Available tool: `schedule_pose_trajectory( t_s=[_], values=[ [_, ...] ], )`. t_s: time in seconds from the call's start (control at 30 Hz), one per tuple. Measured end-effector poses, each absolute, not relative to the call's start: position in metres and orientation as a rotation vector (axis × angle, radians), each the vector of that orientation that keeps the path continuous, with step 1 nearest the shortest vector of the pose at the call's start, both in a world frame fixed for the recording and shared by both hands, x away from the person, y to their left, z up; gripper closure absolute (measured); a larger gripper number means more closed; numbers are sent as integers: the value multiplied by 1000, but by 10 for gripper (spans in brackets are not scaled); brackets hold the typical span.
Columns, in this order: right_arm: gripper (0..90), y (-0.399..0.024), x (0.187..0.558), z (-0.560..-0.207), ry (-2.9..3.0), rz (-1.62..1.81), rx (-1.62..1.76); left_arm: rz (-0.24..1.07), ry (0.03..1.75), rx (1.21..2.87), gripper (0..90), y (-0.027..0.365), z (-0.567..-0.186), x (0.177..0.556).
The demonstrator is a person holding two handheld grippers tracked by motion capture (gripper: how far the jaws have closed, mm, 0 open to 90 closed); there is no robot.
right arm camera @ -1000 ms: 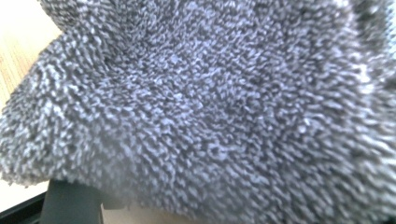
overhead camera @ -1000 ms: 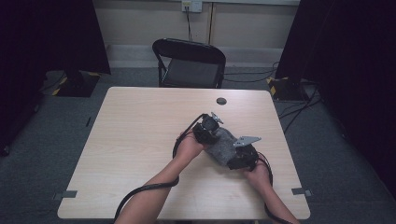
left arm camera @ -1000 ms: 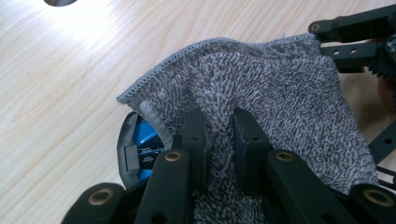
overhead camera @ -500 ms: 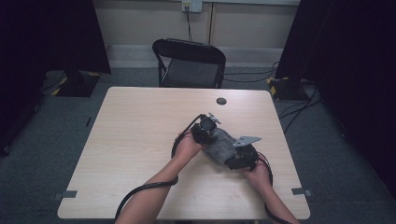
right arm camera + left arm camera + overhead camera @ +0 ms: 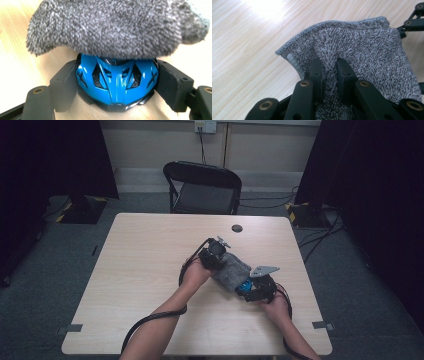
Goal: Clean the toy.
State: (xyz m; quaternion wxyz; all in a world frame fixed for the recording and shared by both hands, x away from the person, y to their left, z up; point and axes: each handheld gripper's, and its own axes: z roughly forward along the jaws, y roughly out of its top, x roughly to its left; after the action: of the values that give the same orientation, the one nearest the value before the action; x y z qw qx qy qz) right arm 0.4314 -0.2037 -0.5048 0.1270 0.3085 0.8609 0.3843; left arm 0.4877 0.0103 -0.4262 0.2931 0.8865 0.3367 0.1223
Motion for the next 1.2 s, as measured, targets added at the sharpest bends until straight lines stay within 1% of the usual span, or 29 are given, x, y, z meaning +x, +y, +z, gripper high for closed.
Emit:
schedule_pose_trajectory(
  t_s=[0.57, 0.83, 1.2],
  values=[
    [240, -204, 431, -505, 2505, 1119, 899, 327, 960, 2355, 770, 19, -431, 499],
    [240, -204, 431, -505, 2505, 1119, 899, 339, 1014, 2339, 770, 32, -432, 506],
    [240, -204, 431, -505, 2505, 1119, 899, 343, 1030, 2337, 770, 40, -431, 510]
  ],
)
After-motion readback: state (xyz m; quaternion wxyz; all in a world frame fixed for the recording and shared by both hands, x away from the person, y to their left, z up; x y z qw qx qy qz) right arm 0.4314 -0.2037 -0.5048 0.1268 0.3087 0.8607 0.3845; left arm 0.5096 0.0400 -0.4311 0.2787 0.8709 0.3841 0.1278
